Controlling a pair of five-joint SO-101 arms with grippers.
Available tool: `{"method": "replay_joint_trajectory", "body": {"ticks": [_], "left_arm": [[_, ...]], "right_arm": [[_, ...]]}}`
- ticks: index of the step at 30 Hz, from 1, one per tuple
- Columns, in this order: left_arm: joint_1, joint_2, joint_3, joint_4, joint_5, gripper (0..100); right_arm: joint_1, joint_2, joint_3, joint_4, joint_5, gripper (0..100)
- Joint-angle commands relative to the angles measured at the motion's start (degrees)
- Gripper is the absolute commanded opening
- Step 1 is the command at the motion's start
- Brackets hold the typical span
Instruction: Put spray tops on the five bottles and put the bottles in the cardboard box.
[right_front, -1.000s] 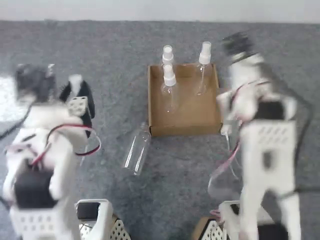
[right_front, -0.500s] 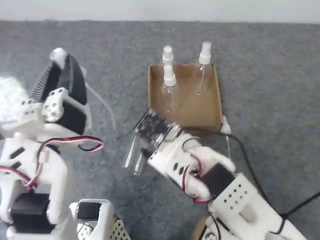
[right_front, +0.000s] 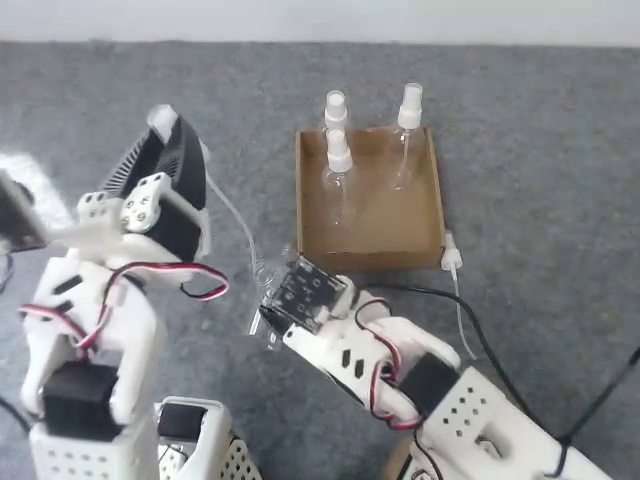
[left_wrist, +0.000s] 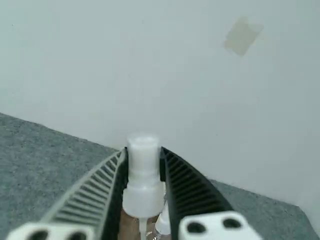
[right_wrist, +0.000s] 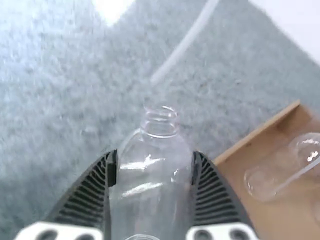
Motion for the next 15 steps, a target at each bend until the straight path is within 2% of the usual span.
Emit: {"method": "replay_joint_trajectory", "body": {"ticks": [1, 7, 15], "left_arm": [[0.26, -0.44, 1.1, -1.76, 0.79, 1], [0.35, -0.53, 4.97, -6.51, 0.79, 1], [0.44, -0.62, 4.88, -6.51, 0.79, 1]], "right_arm": [[-0.57, -7.6, 2.64, -4.79, -2.9, 0.6], [-0.57, -11.56, 3.43, -2.59, -3.78, 0.6], [-0.57, -11.56, 4.04, -2.42, -3.87, 0.6]]}}
